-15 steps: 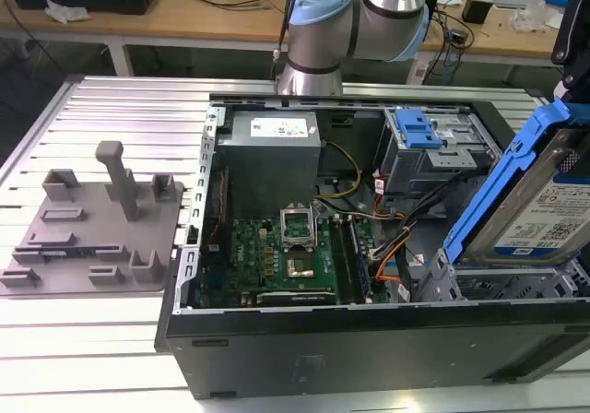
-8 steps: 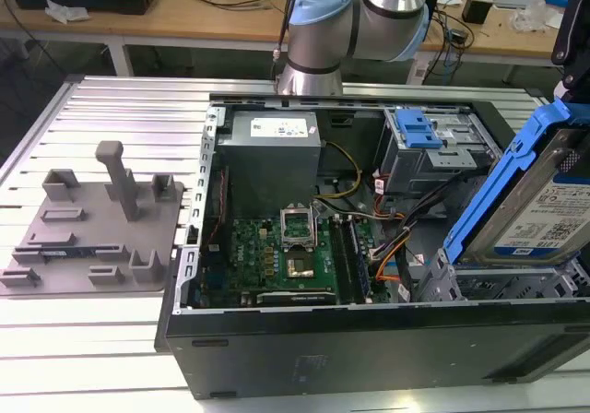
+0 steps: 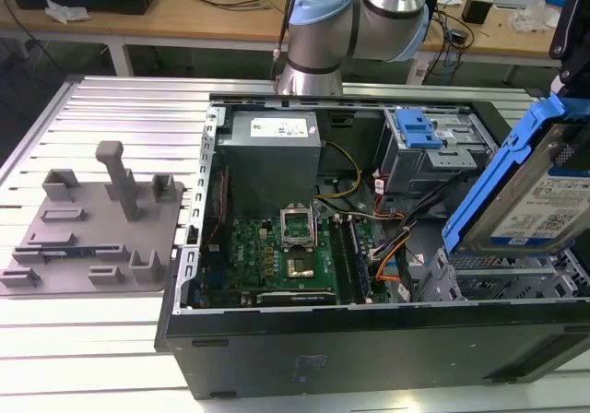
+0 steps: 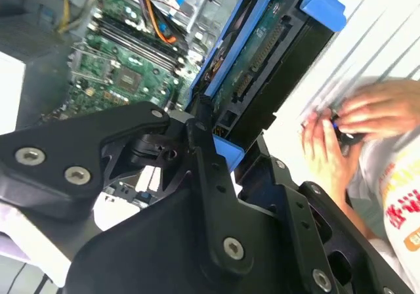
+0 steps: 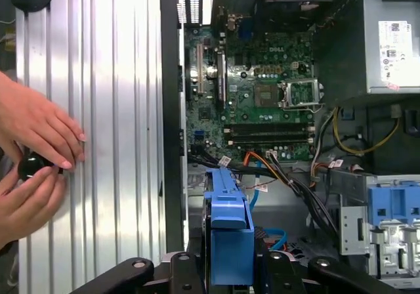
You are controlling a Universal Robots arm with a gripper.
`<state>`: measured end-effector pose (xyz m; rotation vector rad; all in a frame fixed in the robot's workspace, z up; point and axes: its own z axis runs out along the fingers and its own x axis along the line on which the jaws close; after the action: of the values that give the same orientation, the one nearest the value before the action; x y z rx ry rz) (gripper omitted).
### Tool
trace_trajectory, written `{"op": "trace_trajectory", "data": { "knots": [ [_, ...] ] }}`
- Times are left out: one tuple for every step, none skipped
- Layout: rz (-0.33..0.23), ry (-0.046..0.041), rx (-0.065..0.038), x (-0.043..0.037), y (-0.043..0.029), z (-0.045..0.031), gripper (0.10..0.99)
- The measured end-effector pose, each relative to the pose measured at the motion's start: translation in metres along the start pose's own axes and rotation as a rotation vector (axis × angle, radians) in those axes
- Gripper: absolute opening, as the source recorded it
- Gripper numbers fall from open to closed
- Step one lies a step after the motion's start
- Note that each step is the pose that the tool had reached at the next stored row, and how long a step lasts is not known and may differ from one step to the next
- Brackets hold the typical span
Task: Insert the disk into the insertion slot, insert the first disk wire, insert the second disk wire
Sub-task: 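Insert the disk into the insertion slot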
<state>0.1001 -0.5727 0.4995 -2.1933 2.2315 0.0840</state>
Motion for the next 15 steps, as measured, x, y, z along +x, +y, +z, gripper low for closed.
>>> {"op": "trace_trajectory", "data": {
  "knots": [
    [-0.001,-0.0123,0.002,0.0002,0.0,0.0,0.369],
    [-0.001,-0.0275,0.006,0.0011,-0.0001,0.0001,0.369],
    [-0.002,-0.037,0.009,0.0024,0.0,0.0001,0.369],
    [-0.002,-0.0416,0.012,0.0032,0.0,0.0004,0.369],
    [-0.002,-0.0423,0.013,0.0036,-0.0001,0.0007,0.369],
    [-0.003,-0.0423,0.015,0.0038,0.0,0.0011,0.369],
    [-0.004,-0.0423,0.018,0.0039,0.0,0.0014,0.369],
    [-0.009,-0.0424,0.021,0.004,-0.0001,0.0017,0.369],
    [-0.013,-0.0423,0.022,0.004,-0.0001,0.0019,0.369],
    [-0.017,-0.0422,0.025,0.004,-0.0001,0.0021,0.369],
    [-0.023,-0.0419,0.03,0.004,0.0,0.0022,0.369],
    [-0.027,-0.0415,0.033,0.004,0.0,0.0023,0.369],
    [-0.032,-0.0408,0.042,0.004,-0.0001,0.0026,0.369],
    [-0.034,-0.0396,0.048,0.004,-0.0001,0.0027,0.369],
    [-0.035,-0.0377,0.05,0.0039,-0.0002,0.0027,0.369]
  ]
}}
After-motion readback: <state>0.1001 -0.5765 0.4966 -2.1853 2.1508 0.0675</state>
